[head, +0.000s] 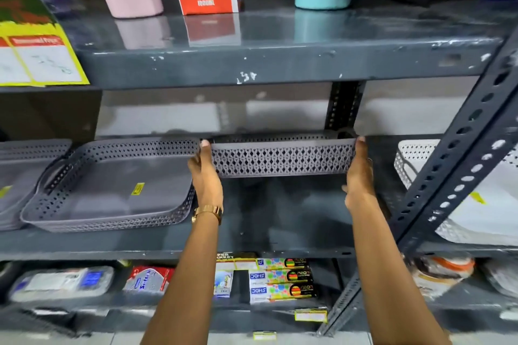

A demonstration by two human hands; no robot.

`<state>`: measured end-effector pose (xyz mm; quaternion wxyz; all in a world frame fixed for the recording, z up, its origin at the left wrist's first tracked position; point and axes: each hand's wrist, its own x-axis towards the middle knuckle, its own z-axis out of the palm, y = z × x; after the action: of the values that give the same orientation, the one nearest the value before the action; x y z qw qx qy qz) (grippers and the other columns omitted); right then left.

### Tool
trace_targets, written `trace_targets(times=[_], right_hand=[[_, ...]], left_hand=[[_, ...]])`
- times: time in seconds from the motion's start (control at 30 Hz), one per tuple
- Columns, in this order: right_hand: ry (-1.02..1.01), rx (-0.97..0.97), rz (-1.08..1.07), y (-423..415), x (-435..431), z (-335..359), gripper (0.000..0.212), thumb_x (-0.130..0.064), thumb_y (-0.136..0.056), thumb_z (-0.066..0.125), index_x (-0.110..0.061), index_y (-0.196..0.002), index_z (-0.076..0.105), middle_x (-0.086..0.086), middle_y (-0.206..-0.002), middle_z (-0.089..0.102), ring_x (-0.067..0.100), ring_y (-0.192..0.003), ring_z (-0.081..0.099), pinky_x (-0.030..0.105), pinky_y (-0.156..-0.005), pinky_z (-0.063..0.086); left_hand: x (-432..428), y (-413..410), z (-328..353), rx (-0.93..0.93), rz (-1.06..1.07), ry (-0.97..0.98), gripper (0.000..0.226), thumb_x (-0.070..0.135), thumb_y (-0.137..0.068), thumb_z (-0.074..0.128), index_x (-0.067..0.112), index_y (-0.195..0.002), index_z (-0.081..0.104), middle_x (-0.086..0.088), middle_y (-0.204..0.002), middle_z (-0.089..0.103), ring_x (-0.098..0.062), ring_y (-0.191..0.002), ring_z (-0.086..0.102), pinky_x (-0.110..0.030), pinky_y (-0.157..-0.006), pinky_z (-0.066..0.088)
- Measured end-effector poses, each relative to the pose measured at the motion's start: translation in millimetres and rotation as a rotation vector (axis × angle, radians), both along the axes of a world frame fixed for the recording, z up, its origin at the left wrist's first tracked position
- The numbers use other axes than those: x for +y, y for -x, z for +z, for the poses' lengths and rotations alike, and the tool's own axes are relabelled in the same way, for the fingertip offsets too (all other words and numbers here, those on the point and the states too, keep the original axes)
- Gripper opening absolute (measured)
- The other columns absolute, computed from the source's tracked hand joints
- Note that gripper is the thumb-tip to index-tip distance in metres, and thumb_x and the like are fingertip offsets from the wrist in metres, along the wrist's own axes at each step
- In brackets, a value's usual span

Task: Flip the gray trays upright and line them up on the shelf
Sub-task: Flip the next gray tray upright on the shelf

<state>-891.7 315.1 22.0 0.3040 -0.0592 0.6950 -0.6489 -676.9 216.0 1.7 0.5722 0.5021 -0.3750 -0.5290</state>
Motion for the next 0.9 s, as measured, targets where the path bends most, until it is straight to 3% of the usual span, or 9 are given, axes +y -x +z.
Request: trace_targets(times=[0.07,0.13,0.23,0.33,0.43,0.57,0.67,0.73,0.9], right_hand=[[0.011,-0.027,-0.051,1.3,3.3,-4.4,0.059,-0.056,-0.089,0.04,-0.015,-0.13,0.049,0.009,-0.142,0.047,0.027,-0.117,0.047,0.044,-0.105,0.038],[0.007,-0.03,-0.061,-2.4,7.3,-11.9,0.043,-0.043,-0.092,0.043,-0.013,-0.122,0.051,0.013,-0.137,0.051,0.028,-0.11,0.05,0.037,-0.092,0.039],[-0.016,0.032,-0.057,-19.1,16.1,-30.9,0.047,-0.026,-0.093,0.048,-0.002,-0.133,0.04,0.018,-0.141,0.048,0.033,-0.124,0.049,0.037,-0.094,0.039],[-0.029,0.108,-0.061,-31.6,21.0,-55.7,0.045,-0.01,-0.09,0.055,0.002,-0.131,0.039,0.02,-0.136,0.052,0.034,-0.121,0.054,0.03,-0.091,0.04],[-0.093,0.183,-0.027,-37.2,23.8,-68.8,0.052,-0.005,-0.088,0.055,0.003,-0.135,0.035,0.021,-0.139,0.049,0.036,-0.124,0.052,0.032,-0.099,0.042],[-0.301,0.425,0.071,-43.3,30.7,-68.0,0.083,-0.008,-0.089,0.056,-0.004,-0.152,0.002,0.019,-0.16,0.008,0.032,-0.148,0.011,0.046,-0.119,0.019],[-0.525,0.739,0.123,-63.5,37.3,-50.9,0.089,-0.027,-0.092,0.054,-0.002,-0.15,-0.009,0.019,-0.16,-0.012,0.03,-0.148,-0.014,0.046,-0.118,-0.005],[-0.574,0.895,0.165,-81.5,34.3,-34.7,0.085,-0.039,-0.093,0.048,-0.002,-0.151,-0.002,0.02,-0.16,-0.008,0.032,-0.147,-0.016,0.048,-0.117,-0.006],[-0.449,1.031,0.464,-150.5,-4.2,-13.2,0.06,-0.049,-0.092,0.044,-0.002,-0.129,0.05,0.027,-0.142,0.045,0.038,-0.147,0.006,0.054,-0.117,0.012]], left_hand=[[8.2,-3.2,-3.4,-0.012,-0.004,0.004,0.046,0.049,-0.094,0.044,0.021,-0.13,0.041,0.01,-0.124,0.051,-0.017,-0.117,0.044,-0.037,-0.102,0.032],[14.4,-5.5,-8.8,-0.025,-0.002,-0.003,0.026,0.039,-0.095,0.046,0.019,-0.111,0.044,0.015,-0.098,0.052,-0.012,-0.097,0.048,-0.03,-0.087,0.037],[23.3,-10.6,-24.6,-0.155,-0.029,0.026,0.036,0.029,-0.093,0.053,0.009,-0.122,0.043,-0.003,-0.117,0.057,-0.022,-0.111,0.051,-0.033,-0.093,0.036],[33.2,-15.1,-40.0,-0.249,-0.048,-0.004,0.052,0.018,-0.09,0.059,0.008,-0.135,0.036,-0.013,-0.129,0.056,-0.029,-0.117,0.053,-0.029,-0.095,0.035],[47.6,-20.8,-50.0,-0.286,-0.087,0.002,0.072,0.011,-0.089,0.061,0.011,-0.146,0.018,-0.014,-0.148,0.038,-0.022,-0.129,0.041,-0.025,-0.104,0.027],[67.4,-32.9,-51.7,-0.423,-0.066,0.128,0.091,0.016,-0.086,0.066,0.013,-0.15,0.002,-0.011,-0.159,0.006,-0.018,-0.143,0.02,-0.021,-0.108,0.018],[78.7,-45.4,-46.4,-0.588,-0.089,0.173,0.087,0.03,-0.085,0.067,0.016,-0.15,0.01,-0.017,-0.151,0.019,-0.033,-0.131,0.039,-0.035,-0.103,0.034],[81.1,-58.0,-43.5,-0.716,-0.104,0.246,0.082,0.036,-0.084,0.066,0.014,-0.147,0.018,-0.019,-0.139,0.031,-0.04,-0.118,0.048,-0.043,-0.095,0.041],[66.6,-112.2,-31.4,-0.914,-0.022,0.474,0.064,0.037,-0.085,0.063,0.011,-0.138,0.037,-0.014,-0.127,0.045,-0.03,-0.114,0.045,-0.042,-0.095,0.04]])
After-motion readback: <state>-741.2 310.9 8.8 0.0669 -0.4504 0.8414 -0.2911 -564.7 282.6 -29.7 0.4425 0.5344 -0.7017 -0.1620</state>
